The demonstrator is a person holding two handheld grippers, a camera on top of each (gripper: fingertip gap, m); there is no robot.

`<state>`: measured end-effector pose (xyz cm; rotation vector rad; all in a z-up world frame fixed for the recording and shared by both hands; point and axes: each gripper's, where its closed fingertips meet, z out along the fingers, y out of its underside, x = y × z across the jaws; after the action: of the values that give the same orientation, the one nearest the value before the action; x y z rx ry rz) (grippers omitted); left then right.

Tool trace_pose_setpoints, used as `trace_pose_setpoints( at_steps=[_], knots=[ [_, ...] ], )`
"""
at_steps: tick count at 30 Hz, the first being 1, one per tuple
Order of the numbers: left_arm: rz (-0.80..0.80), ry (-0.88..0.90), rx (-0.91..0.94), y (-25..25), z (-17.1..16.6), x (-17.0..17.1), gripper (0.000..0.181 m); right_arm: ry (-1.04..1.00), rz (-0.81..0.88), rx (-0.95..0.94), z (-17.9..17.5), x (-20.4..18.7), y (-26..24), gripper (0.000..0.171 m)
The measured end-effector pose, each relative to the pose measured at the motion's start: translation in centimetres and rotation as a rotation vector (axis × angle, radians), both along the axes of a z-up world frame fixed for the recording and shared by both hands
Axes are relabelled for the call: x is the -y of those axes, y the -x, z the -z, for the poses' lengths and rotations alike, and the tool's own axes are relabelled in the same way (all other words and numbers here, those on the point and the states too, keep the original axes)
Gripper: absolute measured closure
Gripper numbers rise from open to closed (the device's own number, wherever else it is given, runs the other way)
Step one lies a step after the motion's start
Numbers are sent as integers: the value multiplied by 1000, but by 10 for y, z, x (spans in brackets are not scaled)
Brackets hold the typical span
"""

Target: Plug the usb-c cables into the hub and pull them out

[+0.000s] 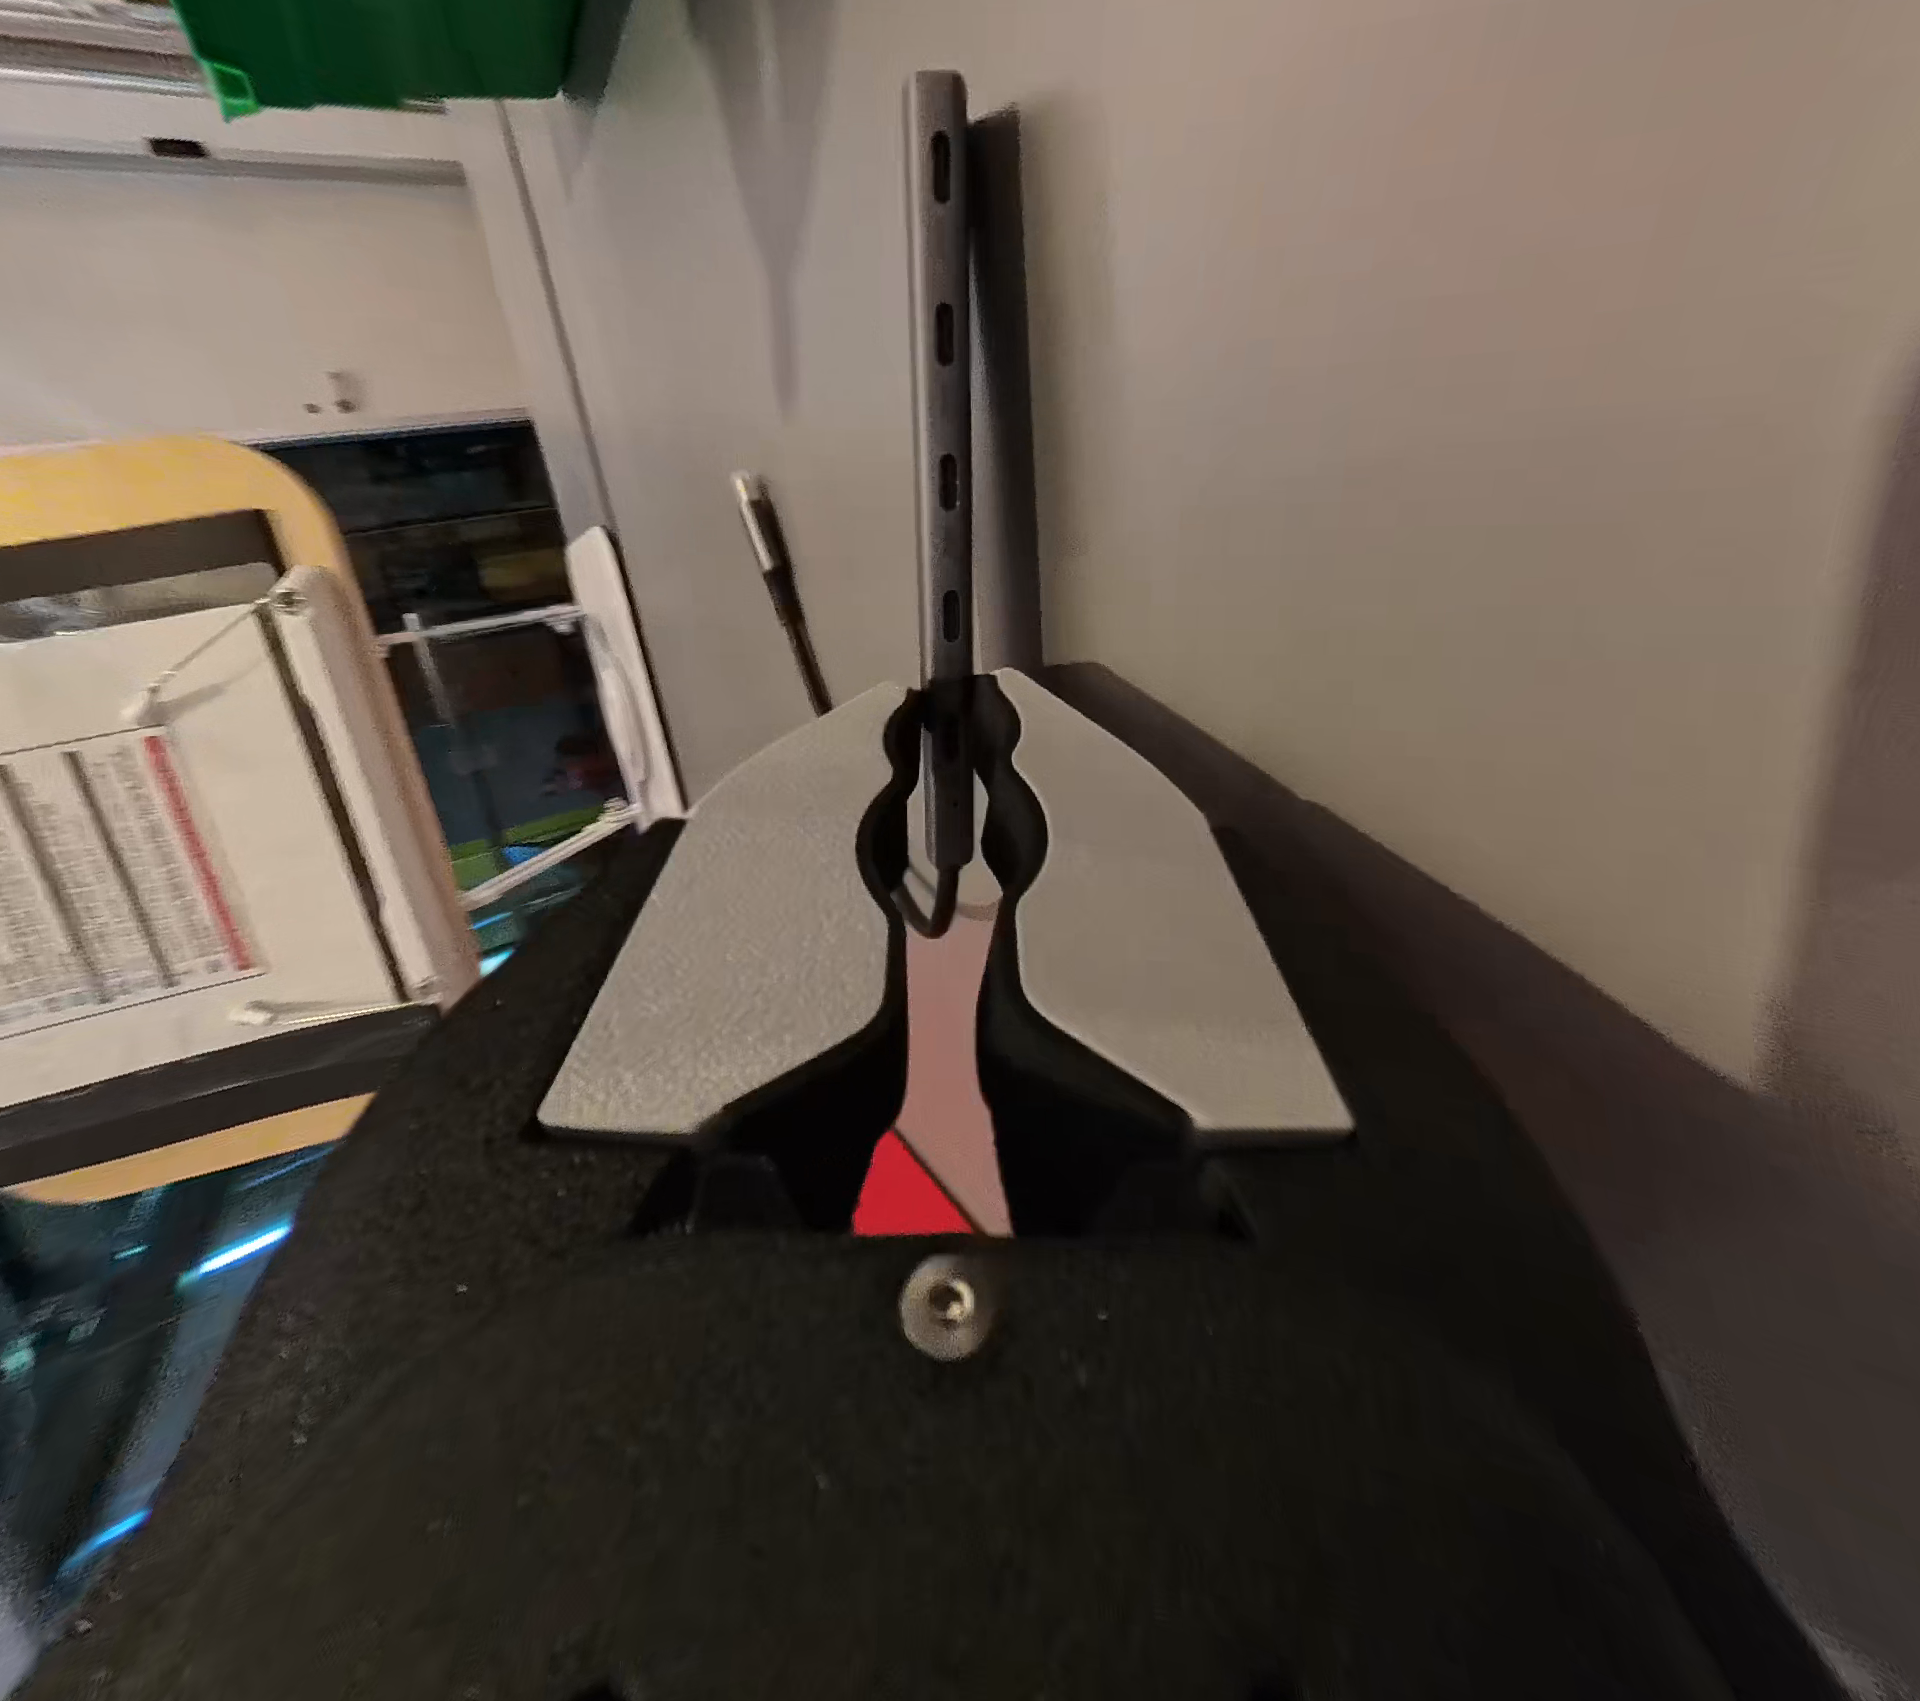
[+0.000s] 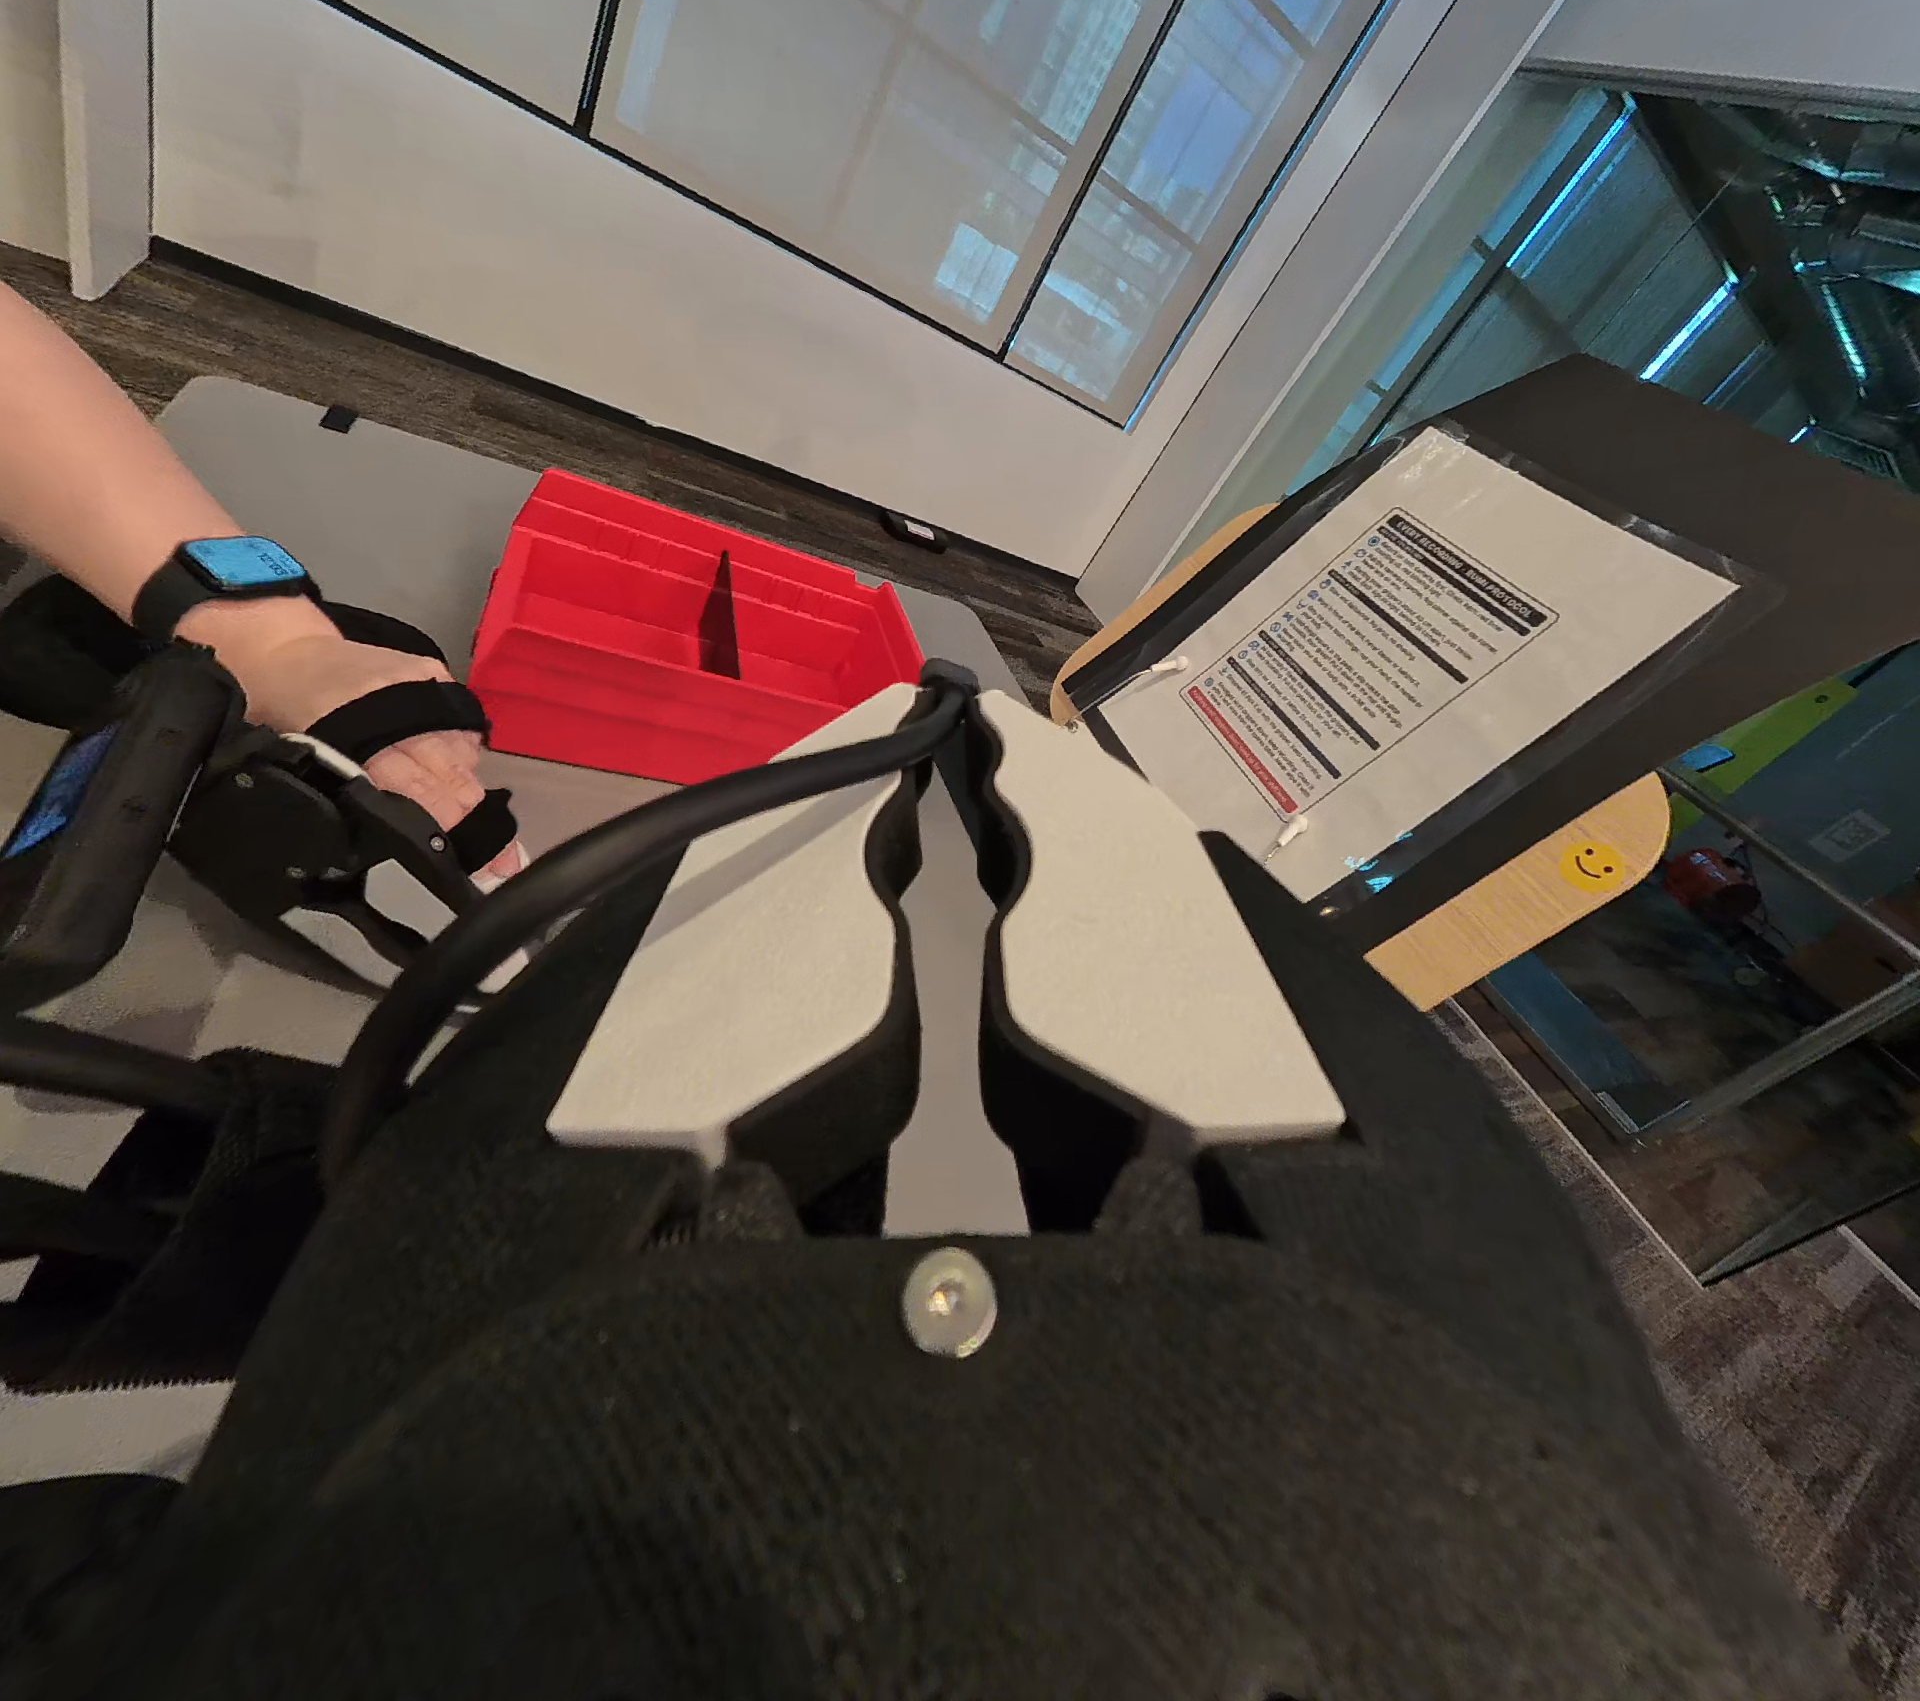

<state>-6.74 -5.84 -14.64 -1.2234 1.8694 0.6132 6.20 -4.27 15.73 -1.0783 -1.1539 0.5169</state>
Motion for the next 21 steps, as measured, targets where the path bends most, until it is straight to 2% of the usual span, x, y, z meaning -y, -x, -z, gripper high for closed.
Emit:
trace_pose_setpoints(
  at_steps=[2, 11, 17, 19, 21],
  knots=[
    [-2, 133, 29, -5, 2, 12, 172, 4, -3, 5, 1, 0, 2, 165],
    [-47, 465, 133, -19, -3, 31, 172, 9, -7, 36, 5, 0, 9, 165],
    [-135, 823, 144, -20, 3, 39, 171, 18, -9, 43, 7, -2, 10, 166],
    [-144, 878, 149, -21, 3, 37, 171, 18, -12, 45, 7, -1, 10, 165],
    [-129, 856, 160, -24, 3, 32, 170, 15, -13, 44, 7, -1, 10, 165]
  ],
)
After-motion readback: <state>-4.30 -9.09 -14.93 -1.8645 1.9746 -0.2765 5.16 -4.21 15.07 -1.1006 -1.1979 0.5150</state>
